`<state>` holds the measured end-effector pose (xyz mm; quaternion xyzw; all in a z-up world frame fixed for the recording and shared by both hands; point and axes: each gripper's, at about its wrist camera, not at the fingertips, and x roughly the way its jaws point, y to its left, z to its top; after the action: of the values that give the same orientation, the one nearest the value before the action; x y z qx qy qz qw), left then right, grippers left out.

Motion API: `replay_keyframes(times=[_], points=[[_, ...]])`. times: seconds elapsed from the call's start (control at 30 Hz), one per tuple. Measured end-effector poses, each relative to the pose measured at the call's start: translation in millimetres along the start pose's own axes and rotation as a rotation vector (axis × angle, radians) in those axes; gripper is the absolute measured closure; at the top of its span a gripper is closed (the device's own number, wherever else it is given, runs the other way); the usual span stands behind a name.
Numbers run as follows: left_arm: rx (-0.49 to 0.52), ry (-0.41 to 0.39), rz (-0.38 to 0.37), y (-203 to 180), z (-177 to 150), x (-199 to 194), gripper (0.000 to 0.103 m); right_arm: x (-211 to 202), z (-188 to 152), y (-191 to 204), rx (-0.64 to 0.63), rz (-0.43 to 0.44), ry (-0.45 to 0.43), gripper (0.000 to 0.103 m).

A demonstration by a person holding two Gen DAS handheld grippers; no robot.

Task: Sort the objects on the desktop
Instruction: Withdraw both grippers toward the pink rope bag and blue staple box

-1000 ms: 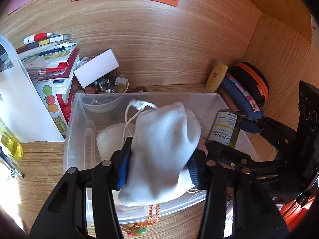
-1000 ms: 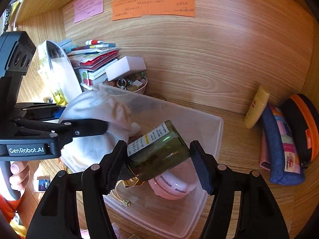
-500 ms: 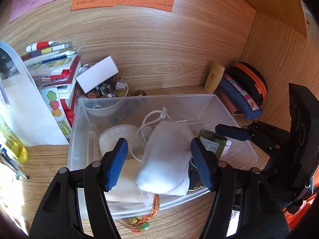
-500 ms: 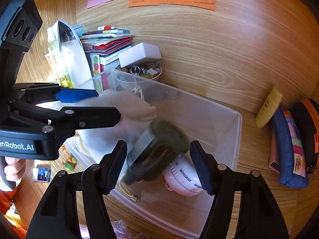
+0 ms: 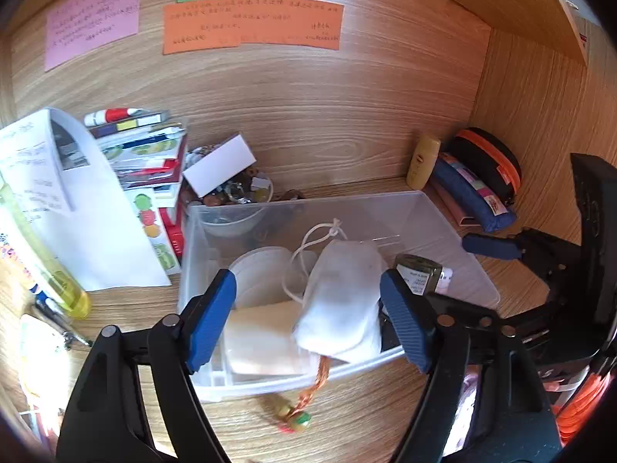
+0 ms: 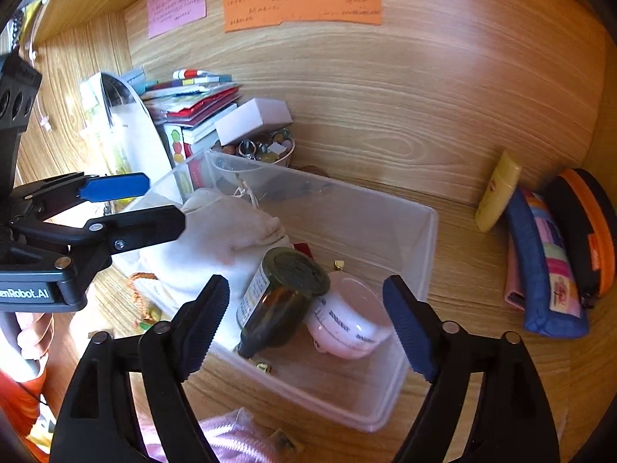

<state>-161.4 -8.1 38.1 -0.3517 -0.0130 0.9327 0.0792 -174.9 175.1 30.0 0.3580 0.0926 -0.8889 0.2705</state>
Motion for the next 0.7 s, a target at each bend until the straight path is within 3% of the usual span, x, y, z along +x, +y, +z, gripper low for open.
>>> replay_keyframes(times=[0.3, 0.7], points=[[-0.006, 0.028, 0.045, 16, -26, -24, 0.016, -26, -19, 5, 0.061, -0.008, 0.0, 0.017], [-0.011, 0.105, 0.081, 38, -79, -38, 0.016, -51, -71, 25, 0.068, -0.082, 0.017, 0.017]])
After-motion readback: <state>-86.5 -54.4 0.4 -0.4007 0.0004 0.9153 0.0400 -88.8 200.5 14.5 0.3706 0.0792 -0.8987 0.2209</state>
